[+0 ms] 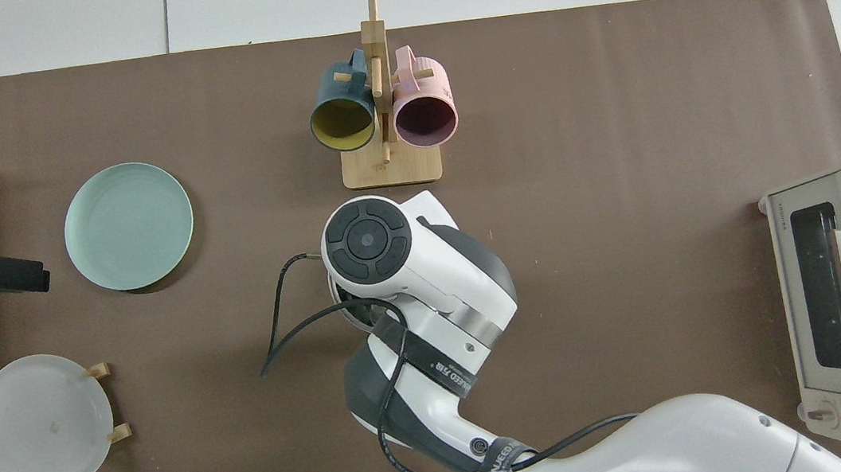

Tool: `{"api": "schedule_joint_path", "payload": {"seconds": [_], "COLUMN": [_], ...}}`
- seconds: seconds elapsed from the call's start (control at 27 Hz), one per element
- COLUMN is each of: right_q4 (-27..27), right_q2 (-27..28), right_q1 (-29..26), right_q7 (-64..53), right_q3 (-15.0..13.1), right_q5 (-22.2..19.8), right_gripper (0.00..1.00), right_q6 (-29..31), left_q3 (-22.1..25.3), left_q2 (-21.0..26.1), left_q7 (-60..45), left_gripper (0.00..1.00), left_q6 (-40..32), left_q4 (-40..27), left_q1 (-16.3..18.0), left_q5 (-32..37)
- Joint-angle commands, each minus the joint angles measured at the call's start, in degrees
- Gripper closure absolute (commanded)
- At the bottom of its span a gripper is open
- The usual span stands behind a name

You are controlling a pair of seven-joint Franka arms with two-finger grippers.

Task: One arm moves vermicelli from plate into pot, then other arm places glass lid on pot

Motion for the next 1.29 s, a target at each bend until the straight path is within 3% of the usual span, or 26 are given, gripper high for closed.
{"api": "schedule_joint_path", "payload": {"seconds": [0.0,0.18,0.22,0.26,0.37,0.59,0.78,0.96,1.07,1.26], "right_q4": [-3.67,-4.29,-4.29,-4.11,-3.41,-1.13,3.26,5.56,5.65,4.95], "right_q2": [-0.64,-0.99,-0.99,-0.99,-0.90,-0.90,-0.90,-1.34,-2.83,-7.57], "right_q1": [-1.59,-2.03,-2.03,-2.12,-2.38,-2.47,-2.47,-3.52,-4.75,-6.07], "right_q7": [1.14,1.49,1.49,1.49,1.49,0.88,0.44,0.35,-0.26,-7.01], "right_q3": [0.96,0.96,0.96,1.05,0.96,1.05,1.14,3.42,4.74,4.66], "right_q5": [-1.66,-1.48,-1.31,-1.13,-0.69,-0.69,-0.60,-0.60,-0.51,0.80], "right_gripper": [1.00,1.00,0.93,0.78,0.00,0.00,0.00,0.00,0.00,0.00], "right_q6": [2.75,3.37,3.37,3.37,2.58,1.09,-3.65,-5.77,-5.68,-6.03], "left_q3": [0.08,0.08,0.08,0.08,0.08,0.08,0.08,0.08,0.08,-0.01], "left_q2": [-0.82,-0.82,-0.82,-0.82,-0.82,-0.82,-0.82,-0.82,-0.82,-0.82], "left_q7": [0.03,0.03,0.03,0.03,0.03,0.03,0.03,0.03,0.03,0.03], "left_gripper": [0.00,0.00,0.00,0.00,0.00,0.00,0.00,0.00,0.00,0.00], "left_q6": [0.12,0.12,0.12,0.12,0.12,0.12,0.12,0.12,0.12,0.12], "left_q4": [-0.48,-0.48,-0.48,-0.48,-0.48,-0.48,-0.48,-0.48,-0.48,-0.48], "left_q1": [-0.25,-0.25,-0.25,-0.25,-0.34,-0.34,-0.25,-0.25,-0.34,-0.34], "left_q5": [1.04,1.04,1.04,1.04,1.04,1.04,1.04,1.04,1.04,1.04]}}
